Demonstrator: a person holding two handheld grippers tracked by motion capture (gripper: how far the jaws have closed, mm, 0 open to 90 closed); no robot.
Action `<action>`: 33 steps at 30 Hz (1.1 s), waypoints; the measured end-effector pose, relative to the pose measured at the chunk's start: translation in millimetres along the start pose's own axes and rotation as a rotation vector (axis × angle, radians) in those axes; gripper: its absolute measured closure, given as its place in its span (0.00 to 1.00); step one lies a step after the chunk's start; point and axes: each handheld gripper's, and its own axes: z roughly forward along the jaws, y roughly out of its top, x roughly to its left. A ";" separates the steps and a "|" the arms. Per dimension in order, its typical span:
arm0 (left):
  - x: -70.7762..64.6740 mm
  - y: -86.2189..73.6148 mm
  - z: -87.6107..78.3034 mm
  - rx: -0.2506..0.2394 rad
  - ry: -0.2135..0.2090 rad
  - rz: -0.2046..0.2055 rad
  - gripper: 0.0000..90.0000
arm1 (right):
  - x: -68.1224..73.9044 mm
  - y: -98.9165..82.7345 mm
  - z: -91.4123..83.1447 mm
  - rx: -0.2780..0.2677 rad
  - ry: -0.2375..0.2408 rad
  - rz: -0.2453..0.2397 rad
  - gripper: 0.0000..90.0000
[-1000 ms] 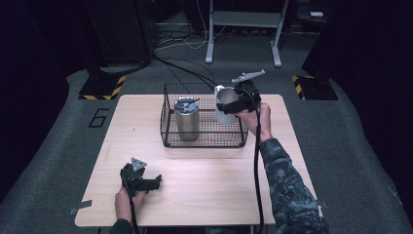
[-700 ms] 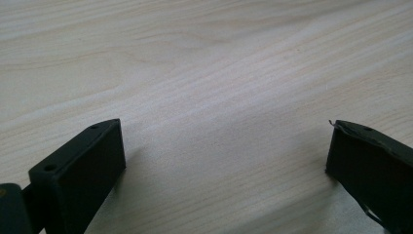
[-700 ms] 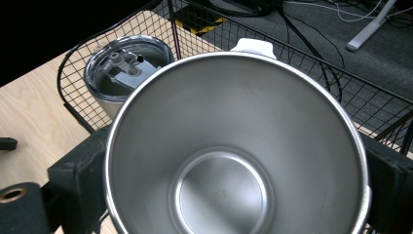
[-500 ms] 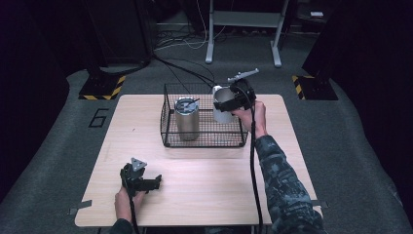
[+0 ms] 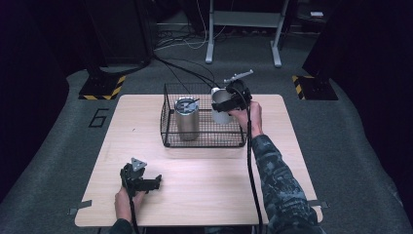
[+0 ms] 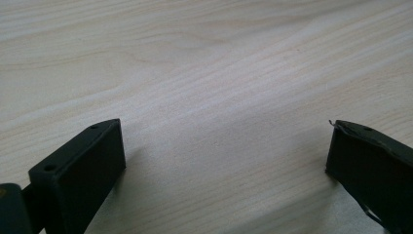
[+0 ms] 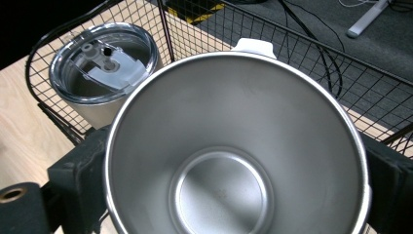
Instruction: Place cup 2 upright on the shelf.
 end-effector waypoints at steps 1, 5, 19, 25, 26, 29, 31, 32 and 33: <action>0.0 0.0 0.1 -0.002 0.000 0.000 0.00 | -0.1 -0.5 1.2 0.001 0.001 0.001 0.06; 0.1 0.1 -0.1 0.001 0.001 0.003 0.00 | 0.6 -2.4 6.8 0.008 -0.003 0.008 0.06; -0.3 0.0 0.4 -0.006 0.003 -0.004 0.00 | 0.0 -12.5 25.5 0.040 -0.027 0.036 0.06; -0.3 0.0 0.4 -0.006 0.003 -0.004 0.00 | -2.7 -15.7 30.9 0.041 -0.035 0.055 0.06; -0.4 -0.1 0.4 -0.007 0.003 -0.004 0.00 | -2.8 -16.3 32.2 0.040 -0.038 0.053 0.06; -0.3 0.0 0.4 -0.006 0.003 -0.004 0.00 | -3.1 -18.5 37.3 0.054 -0.041 0.049 0.06; -0.4 -0.1 0.4 -0.006 0.003 -0.004 0.00 | -3.0 -20.8 40.6 0.063 -0.041 0.049 0.06; -0.4 -0.1 0.4 -0.007 0.003 -0.005 0.00 | -2.7 -21.9 42.5 0.065 -0.040 0.050 0.06; -0.3 -0.1 0.4 -0.006 0.003 -0.004 0.00 | -2.6 -22.9 44.1 0.067 -0.042 0.051 0.06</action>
